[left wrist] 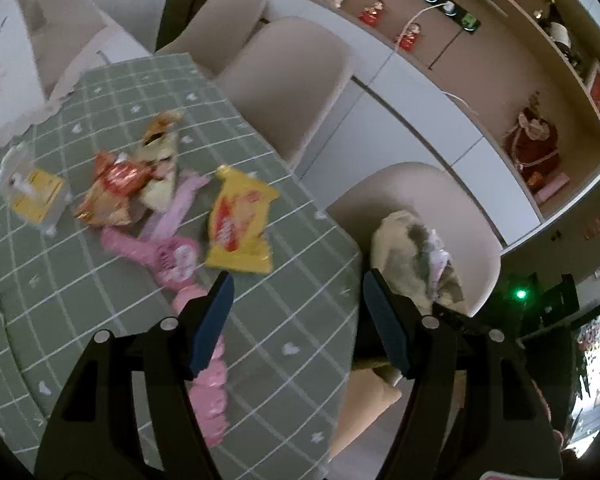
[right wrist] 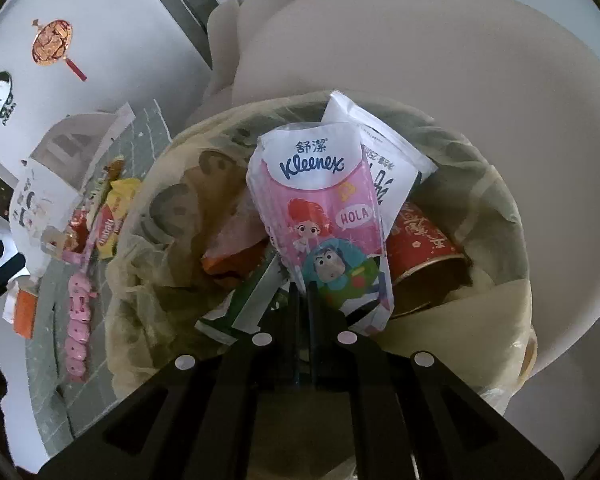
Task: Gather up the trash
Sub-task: 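Open the right gripper to drop the Kleenex pack while the left moves back over the table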
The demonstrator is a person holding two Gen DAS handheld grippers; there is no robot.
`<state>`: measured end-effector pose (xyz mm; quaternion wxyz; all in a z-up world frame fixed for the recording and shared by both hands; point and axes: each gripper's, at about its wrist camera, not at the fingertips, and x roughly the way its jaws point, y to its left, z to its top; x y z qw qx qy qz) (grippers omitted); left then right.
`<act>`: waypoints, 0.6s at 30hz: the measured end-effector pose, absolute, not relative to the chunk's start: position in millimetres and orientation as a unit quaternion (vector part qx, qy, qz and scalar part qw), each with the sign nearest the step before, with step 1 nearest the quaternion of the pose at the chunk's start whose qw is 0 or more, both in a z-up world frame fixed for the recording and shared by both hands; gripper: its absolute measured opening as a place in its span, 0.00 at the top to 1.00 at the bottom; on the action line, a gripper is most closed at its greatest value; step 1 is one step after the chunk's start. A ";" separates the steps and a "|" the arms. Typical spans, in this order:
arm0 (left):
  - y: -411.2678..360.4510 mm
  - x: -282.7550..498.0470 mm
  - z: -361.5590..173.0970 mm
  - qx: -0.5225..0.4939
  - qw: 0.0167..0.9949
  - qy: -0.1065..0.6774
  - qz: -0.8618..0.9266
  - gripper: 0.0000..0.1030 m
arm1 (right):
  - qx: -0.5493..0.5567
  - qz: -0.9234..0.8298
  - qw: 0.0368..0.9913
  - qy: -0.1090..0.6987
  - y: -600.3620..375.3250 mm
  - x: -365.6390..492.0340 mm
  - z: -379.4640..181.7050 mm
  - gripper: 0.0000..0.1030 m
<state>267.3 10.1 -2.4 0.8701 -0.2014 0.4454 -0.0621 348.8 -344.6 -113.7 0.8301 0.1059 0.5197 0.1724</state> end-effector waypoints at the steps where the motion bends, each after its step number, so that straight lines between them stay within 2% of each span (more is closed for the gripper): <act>1: 13.4 264.2 -3.3 -0.203 0.869 0.447 -0.060 0.38 | 0.104 0.168 0.831 0.520 -343.9 348.2 -112.8 0.95; 6: 29.9 246.2 -2.1 -0.196 0.874 0.442 -0.051 0.38 | 0.082 0.157 0.852 0.492 -332.4 333.9 -97.9 0.93; 7: 33.6 242.7 -1.3 -0.190 0.876 0.440 -0.049 0.38 | 0.079 0.153 0.857 0.485 -331.9 330.5 -93.0 0.88; 8: 37.5 238.6 -1.3 -0.186 0.878 0.438 -0.047 0.38 | 0.078 0.151 0.862 0.477 -331.3 326.4 -88.5 0.78; 10: 47.4 232.9 -0.3 -0.185 0.881 0.433 -0.046 0.37 | 0.080 0.147 0.872 0.460 -331.6 316.6 -78.6 0.68; 18: 91.6 207.0 3.2 -0.167 0.897 0.407 -0.025 0.36 | 0.071 0.129 0.896 0.419 -317.4 283.3 -38.1 0.67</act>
